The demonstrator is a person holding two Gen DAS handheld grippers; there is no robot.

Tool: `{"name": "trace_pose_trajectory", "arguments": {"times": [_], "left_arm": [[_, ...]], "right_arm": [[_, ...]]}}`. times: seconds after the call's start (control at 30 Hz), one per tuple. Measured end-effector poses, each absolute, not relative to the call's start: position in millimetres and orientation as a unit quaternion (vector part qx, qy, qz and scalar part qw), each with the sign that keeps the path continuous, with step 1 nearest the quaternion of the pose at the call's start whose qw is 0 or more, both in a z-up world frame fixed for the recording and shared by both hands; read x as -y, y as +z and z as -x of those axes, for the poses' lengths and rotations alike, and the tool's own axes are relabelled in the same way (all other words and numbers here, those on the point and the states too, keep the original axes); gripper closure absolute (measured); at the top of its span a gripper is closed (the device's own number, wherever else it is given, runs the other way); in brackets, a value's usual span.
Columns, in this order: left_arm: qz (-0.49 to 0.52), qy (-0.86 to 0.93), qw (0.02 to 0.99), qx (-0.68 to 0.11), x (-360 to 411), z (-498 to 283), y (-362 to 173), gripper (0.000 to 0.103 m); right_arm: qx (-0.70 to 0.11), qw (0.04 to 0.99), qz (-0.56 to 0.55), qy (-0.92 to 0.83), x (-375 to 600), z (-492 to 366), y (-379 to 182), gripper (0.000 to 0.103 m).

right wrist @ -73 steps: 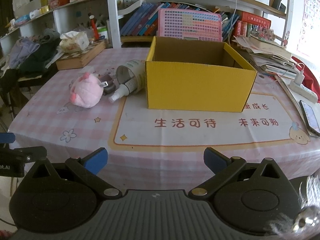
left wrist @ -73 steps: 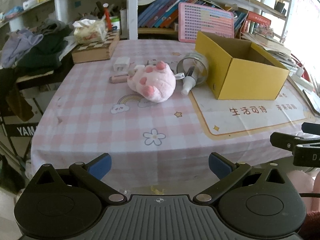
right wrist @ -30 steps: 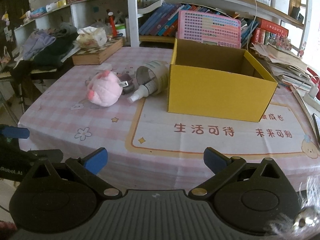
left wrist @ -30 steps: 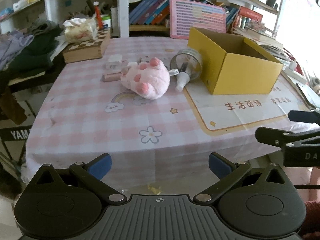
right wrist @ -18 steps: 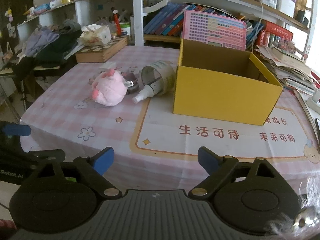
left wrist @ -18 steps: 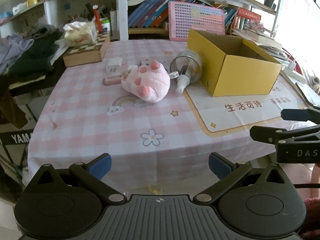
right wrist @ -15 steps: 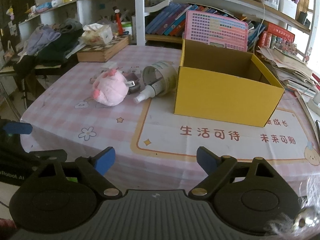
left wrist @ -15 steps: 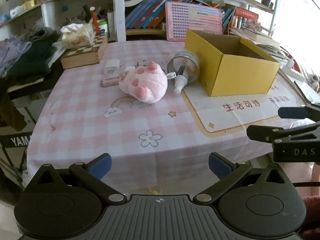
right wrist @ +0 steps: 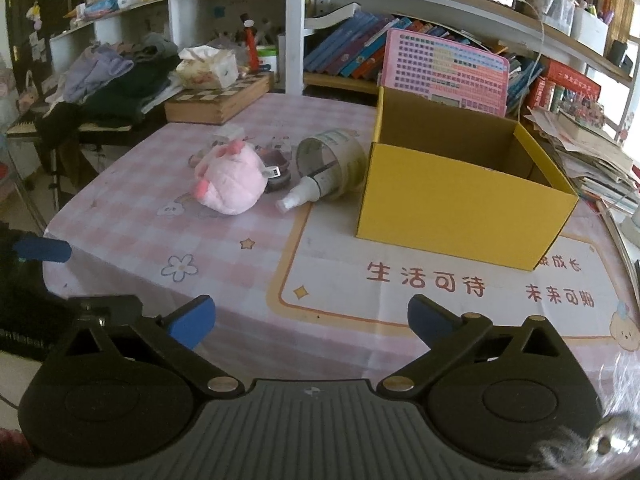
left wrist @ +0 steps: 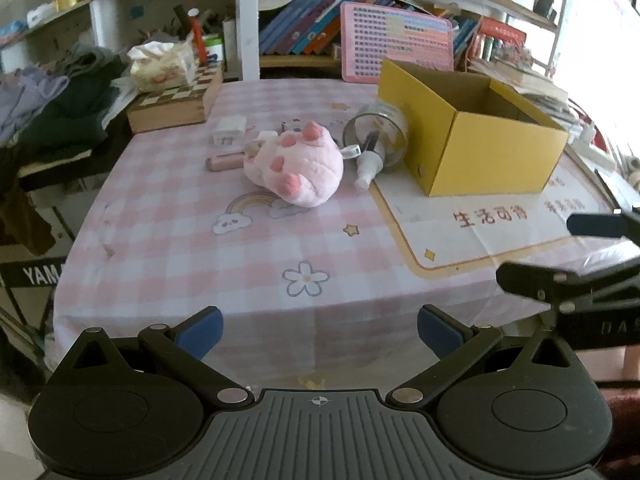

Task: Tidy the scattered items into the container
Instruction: 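Move both tools toward the pink plush toy and the tape roll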

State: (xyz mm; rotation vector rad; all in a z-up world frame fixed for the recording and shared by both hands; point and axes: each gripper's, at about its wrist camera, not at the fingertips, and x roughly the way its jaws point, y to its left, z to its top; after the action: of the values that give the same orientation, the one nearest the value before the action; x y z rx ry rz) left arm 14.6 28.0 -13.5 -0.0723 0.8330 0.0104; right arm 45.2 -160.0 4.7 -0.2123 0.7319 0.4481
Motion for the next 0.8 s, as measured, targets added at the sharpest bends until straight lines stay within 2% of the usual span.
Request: {"name": "trace_pose_trajectory", "arguments": {"times": [0.43, 0.8], "left_arm": [[0.053, 0.033, 0.915, -0.398, -42, -33, -12, 0.0], [0.043, 0.037, 0.926, -0.373, -46, -68, -8, 0.0]], "right_arm": [[-0.332, 0.9, 0.125, 0.254, 143, -73, 7, 0.0], [-0.306, 0.898, 0.163, 0.271, 120, -120, 15, 0.011]]}}
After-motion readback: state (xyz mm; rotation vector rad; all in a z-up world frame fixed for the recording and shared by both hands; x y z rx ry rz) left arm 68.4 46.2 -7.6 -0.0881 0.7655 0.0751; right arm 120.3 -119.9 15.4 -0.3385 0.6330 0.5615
